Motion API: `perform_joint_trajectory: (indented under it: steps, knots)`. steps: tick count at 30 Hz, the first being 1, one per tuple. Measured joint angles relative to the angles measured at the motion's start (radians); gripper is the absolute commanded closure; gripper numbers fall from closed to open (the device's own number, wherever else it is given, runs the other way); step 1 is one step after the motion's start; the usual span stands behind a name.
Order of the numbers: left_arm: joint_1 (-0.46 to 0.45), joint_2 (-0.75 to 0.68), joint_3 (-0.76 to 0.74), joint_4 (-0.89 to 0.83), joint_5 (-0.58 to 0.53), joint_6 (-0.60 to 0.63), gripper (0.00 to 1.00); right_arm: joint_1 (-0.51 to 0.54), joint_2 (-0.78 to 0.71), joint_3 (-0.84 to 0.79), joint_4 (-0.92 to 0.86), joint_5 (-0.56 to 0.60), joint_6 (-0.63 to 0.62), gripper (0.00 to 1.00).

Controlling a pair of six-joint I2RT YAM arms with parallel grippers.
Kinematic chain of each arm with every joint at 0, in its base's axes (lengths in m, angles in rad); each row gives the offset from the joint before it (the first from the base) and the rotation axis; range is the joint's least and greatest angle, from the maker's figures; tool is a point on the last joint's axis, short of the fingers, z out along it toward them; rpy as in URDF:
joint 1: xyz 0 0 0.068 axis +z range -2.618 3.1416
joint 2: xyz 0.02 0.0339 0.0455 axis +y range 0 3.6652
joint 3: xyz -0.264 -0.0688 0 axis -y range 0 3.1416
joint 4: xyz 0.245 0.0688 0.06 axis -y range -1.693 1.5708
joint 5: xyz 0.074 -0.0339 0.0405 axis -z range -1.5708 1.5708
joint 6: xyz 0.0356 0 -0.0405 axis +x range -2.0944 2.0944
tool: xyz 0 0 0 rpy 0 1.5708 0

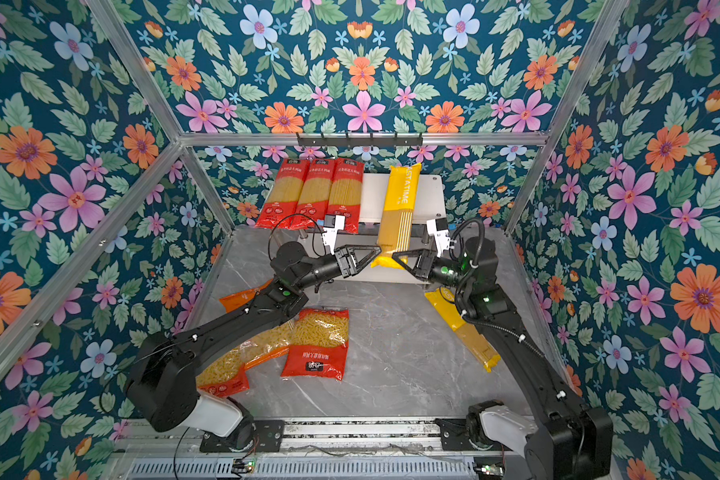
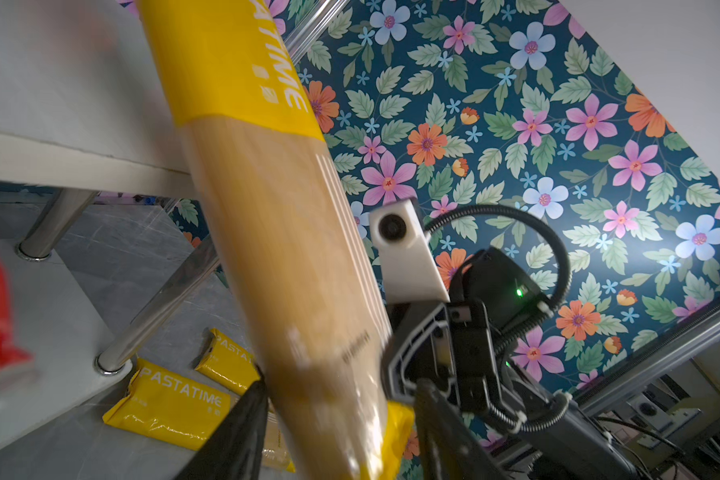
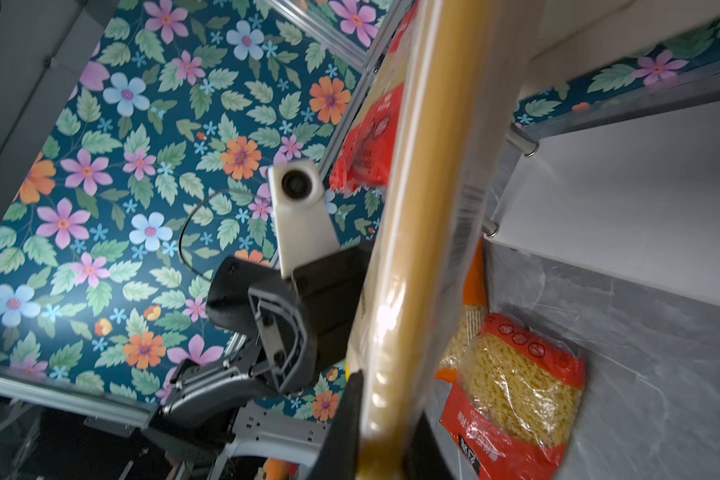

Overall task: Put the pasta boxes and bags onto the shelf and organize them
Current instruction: 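Stand the pack beside the red bags with the right gripper while left gripper withdraws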

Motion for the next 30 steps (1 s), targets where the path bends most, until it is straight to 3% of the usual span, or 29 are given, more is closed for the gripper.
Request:
perform_joint_trajectory:
  steps: [6,11,21,30]
  knots:
    - [-0.015,-0.103,-0.162,-0.026,-0.066,0.061,0.4,-0.018,0.172,0.281,-0.266,0.026,-0.023,1.0]
    - [-0.047,-0.158,-0.28,-0.116,-0.146,0.163,0.4,-0.008,0.258,0.423,-0.423,0.028,-0.056,1.0]
    - [-0.072,-0.155,-0.319,-0.209,-0.214,0.247,0.4,0.055,0.442,0.631,-0.512,-0.029,-0.071,1.0]
    - [-0.105,-0.107,-0.284,-0.217,-0.221,0.272,0.4,0.068,0.504,0.653,-0.472,-0.093,-0.033,1.0]
